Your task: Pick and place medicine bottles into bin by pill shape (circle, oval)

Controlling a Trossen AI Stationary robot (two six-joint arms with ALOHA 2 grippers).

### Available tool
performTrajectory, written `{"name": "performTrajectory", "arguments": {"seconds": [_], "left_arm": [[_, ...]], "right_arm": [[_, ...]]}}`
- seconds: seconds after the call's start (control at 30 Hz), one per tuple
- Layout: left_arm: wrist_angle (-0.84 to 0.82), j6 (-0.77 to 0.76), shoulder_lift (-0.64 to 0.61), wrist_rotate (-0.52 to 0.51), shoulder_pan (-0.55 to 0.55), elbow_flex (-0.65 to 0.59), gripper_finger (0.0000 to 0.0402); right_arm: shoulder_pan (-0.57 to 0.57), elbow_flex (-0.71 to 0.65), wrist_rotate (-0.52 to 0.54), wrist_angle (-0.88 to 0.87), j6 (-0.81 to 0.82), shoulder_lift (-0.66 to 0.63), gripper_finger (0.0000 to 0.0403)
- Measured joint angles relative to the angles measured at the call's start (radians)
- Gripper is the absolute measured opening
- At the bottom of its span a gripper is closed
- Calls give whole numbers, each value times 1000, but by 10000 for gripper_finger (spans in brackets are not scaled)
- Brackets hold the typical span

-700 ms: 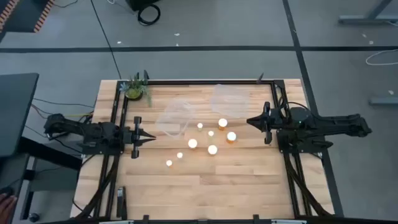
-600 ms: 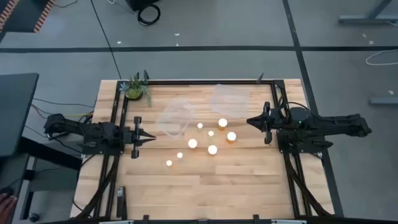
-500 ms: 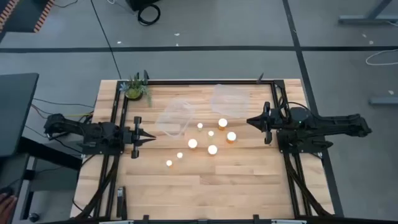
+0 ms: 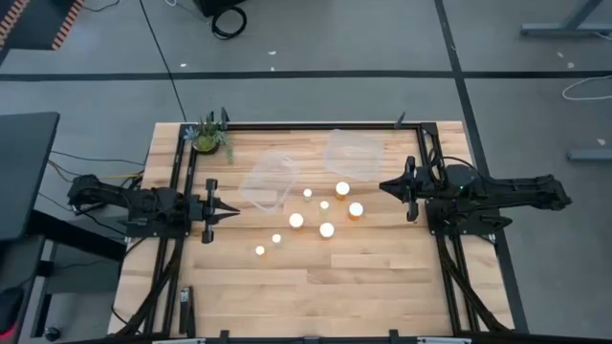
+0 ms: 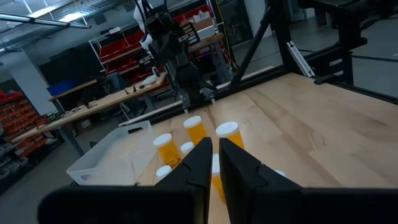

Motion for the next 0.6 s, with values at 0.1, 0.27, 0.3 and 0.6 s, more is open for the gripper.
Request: {"name": "performTrajectory", "arguments": {"seconds": [0.1, 0.27, 0.3, 0.6], "left_arm": [[0, 0, 0, 0, 0, 0, 40], [0, 0, 0, 0, 0, 0, 34], [0, 0, 0, 0, 0, 0, 32], [0, 0, 0, 0, 0, 0, 30]], "right_arm": [[0, 0, 0, 0, 0, 0, 37], [0, 0, 0, 0, 0, 0, 37], [0, 0, 0, 0, 0, 0, 37], [0, 0, 0, 0, 0, 0, 37]]}}
